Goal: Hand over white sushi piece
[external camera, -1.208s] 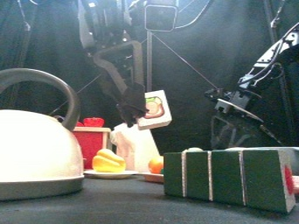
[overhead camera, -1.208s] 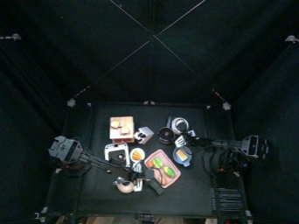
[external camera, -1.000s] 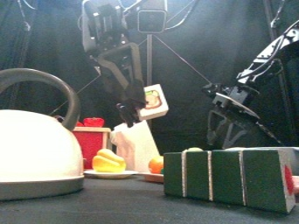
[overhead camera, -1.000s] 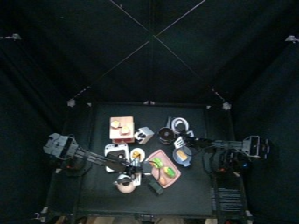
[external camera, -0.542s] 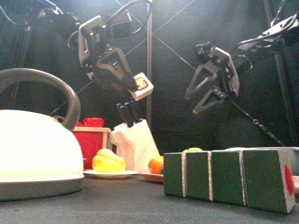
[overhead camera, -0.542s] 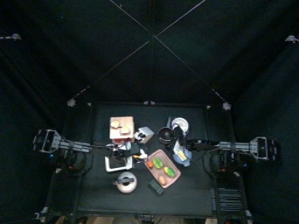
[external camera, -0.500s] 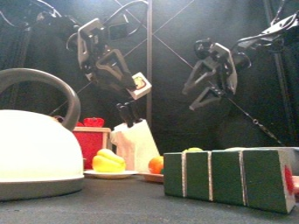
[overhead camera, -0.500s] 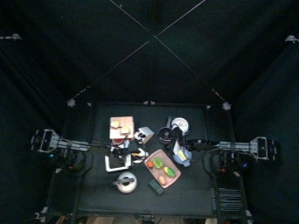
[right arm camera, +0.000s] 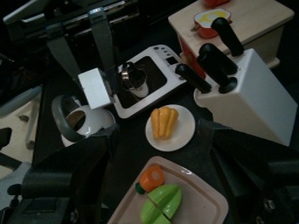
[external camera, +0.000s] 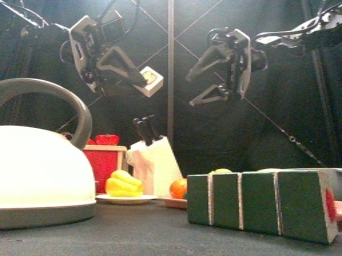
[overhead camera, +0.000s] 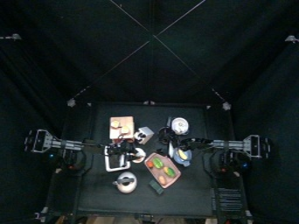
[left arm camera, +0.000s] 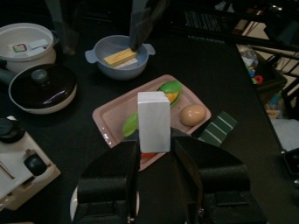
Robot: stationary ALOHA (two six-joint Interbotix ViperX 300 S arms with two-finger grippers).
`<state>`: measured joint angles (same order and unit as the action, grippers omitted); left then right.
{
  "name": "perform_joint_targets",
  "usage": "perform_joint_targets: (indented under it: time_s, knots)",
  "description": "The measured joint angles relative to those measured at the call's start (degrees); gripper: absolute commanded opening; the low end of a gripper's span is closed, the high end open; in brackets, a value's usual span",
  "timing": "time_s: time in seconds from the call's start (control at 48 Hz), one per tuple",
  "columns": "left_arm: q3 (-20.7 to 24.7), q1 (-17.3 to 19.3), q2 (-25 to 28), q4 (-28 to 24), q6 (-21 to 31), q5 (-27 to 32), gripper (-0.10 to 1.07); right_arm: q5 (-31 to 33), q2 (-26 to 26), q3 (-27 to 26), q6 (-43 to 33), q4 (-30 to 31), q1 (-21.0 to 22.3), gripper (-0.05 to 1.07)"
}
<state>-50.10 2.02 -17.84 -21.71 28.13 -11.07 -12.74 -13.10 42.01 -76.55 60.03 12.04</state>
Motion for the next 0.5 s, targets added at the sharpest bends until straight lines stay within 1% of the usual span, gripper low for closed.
perform_joint_targets:
  time_s: [0.229, 0.5]
  knots:
    - [0.0, 0.0, 0.62, 0.09, 0.0, -0.44, 0.58, -2.81, 3.25, -3.69, 0.09, 4.13, -2.02, 1.01]
    - [0.09, 0.09, 1.67, 0.09, 0.0, -1.67, 0.58, -3.43, 5.89, -6.15, 0.0, 5.89, -3.34, 1.01]
